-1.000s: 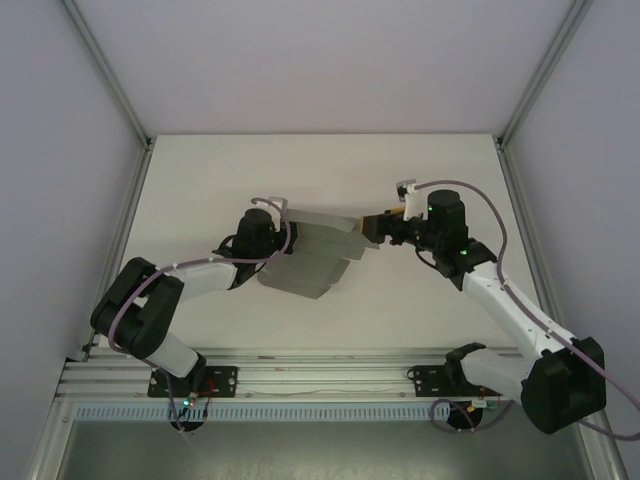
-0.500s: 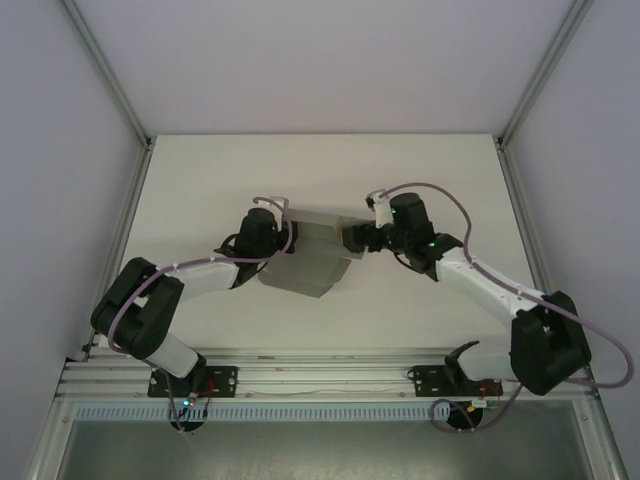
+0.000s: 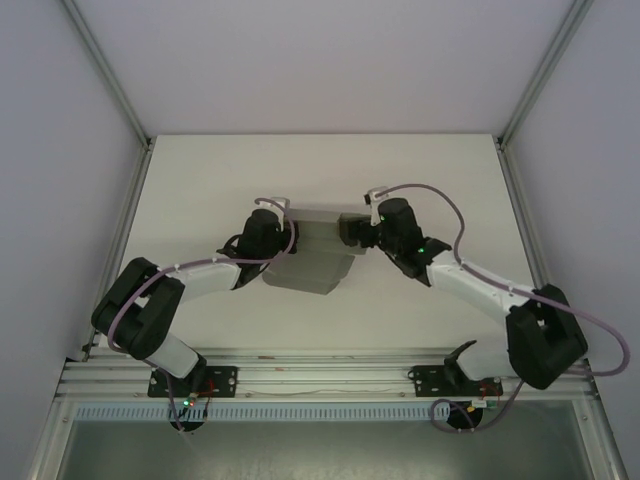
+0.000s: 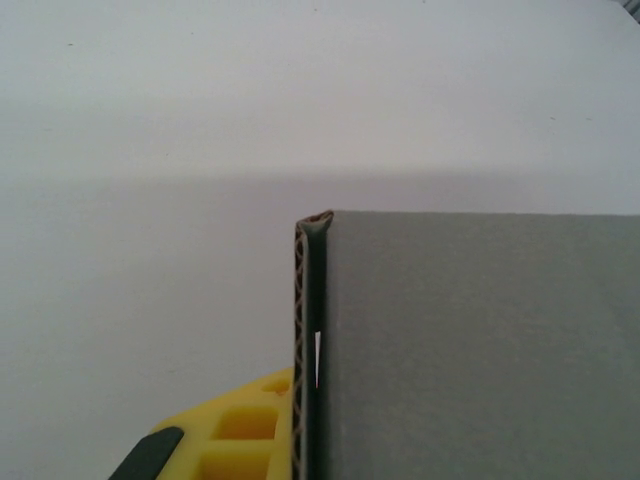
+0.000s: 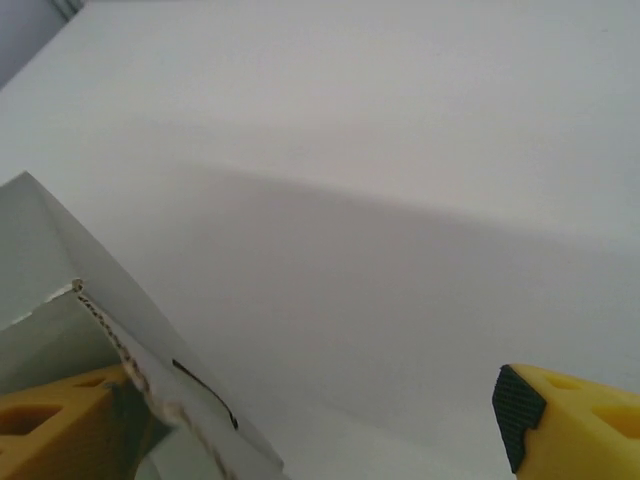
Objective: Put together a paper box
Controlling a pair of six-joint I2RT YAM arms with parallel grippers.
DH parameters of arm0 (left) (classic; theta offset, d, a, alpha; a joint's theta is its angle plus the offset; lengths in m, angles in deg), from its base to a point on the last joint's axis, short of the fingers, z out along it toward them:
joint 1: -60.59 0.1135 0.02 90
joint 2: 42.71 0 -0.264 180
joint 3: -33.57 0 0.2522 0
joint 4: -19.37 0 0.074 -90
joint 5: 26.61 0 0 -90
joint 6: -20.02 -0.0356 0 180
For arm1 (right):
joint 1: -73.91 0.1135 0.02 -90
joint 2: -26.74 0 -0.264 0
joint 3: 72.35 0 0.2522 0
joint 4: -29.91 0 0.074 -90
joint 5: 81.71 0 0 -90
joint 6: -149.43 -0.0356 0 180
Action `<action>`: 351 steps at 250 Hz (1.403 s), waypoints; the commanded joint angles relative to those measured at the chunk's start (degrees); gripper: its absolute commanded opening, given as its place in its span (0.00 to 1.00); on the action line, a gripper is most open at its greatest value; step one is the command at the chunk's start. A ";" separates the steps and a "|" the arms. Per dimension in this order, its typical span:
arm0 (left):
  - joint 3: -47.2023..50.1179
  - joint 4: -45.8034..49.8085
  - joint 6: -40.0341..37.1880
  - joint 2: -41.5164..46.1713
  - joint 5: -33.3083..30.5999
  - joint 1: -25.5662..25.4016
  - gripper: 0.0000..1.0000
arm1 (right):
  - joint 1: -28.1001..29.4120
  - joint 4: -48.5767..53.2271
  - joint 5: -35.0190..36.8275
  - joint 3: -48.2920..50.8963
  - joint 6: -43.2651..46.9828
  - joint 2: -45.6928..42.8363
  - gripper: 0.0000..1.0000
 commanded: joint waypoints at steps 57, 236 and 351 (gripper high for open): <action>-0.55 2.06 0.65 3.21 -4.27 -0.60 0.00 | 0.15 17.82 7.38 8.65 -6.88 -17.59 0.89; -0.28 1.93 0.71 3.79 -0.60 -0.60 0.00 | -1.15 2.48 -3.46 4.56 -7.77 -4.08 0.85; -1.78 0.32 4.50 1.40 1.97 -0.60 0.00 | 2.54 -3.38 1.13 -0.67 -6.29 8.43 0.82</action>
